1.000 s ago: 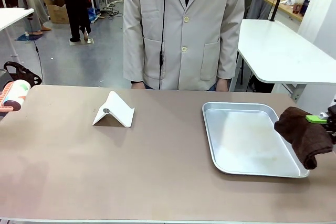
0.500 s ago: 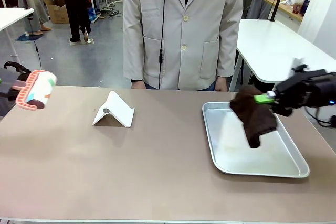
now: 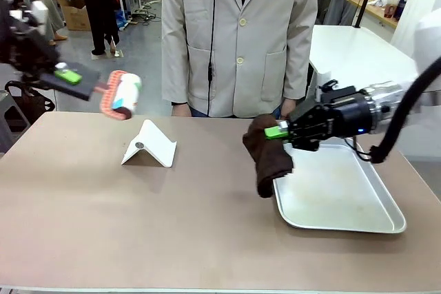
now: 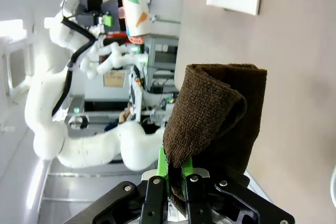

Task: Clean the surface of the table.
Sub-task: Return the Lint Roller and towel to their original positions.

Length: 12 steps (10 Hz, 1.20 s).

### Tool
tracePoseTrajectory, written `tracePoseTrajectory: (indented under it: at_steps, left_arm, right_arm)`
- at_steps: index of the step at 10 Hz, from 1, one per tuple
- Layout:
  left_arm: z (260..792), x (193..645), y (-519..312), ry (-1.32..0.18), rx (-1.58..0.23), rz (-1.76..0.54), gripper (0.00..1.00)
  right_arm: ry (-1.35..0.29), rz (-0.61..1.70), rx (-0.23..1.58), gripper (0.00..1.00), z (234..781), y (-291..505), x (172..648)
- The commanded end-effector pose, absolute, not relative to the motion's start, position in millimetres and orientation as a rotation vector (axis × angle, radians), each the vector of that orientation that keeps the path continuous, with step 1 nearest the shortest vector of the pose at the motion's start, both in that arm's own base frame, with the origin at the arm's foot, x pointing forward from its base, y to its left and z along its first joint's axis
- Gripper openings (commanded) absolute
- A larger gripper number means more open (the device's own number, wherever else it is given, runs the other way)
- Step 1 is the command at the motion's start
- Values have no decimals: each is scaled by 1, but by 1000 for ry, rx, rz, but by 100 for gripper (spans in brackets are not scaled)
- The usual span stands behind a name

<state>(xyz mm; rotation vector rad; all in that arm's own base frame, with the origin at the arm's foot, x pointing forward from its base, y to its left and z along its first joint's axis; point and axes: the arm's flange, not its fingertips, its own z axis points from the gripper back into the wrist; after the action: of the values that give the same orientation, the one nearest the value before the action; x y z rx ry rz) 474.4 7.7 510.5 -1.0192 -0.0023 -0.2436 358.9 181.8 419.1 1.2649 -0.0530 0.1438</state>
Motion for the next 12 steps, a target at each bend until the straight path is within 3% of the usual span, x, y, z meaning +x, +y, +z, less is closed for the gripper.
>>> tracePoseTrajectory:
  at_steps: [1, 5, 8, 12]
  left_arm:
    - [500, 507, -27, 127, -967, -167, 22]
    - [461, 545, -70, 157, -848, -144, 22]
    - [440, 557, -89, 182, -787, -168, 22]
    - [427, 566, -95, 191, -731, -140, 22]
  right_arm:
    - [-77, 59, 1277, 11, 398, 227, 391]
    - [-158, -48, 1307, 11, 342, 249, 407]
    - [-87, -93, 1230, 11, 303, 245, 429]
    - [-81, -155, 1196, 11, 289, 226, 450]
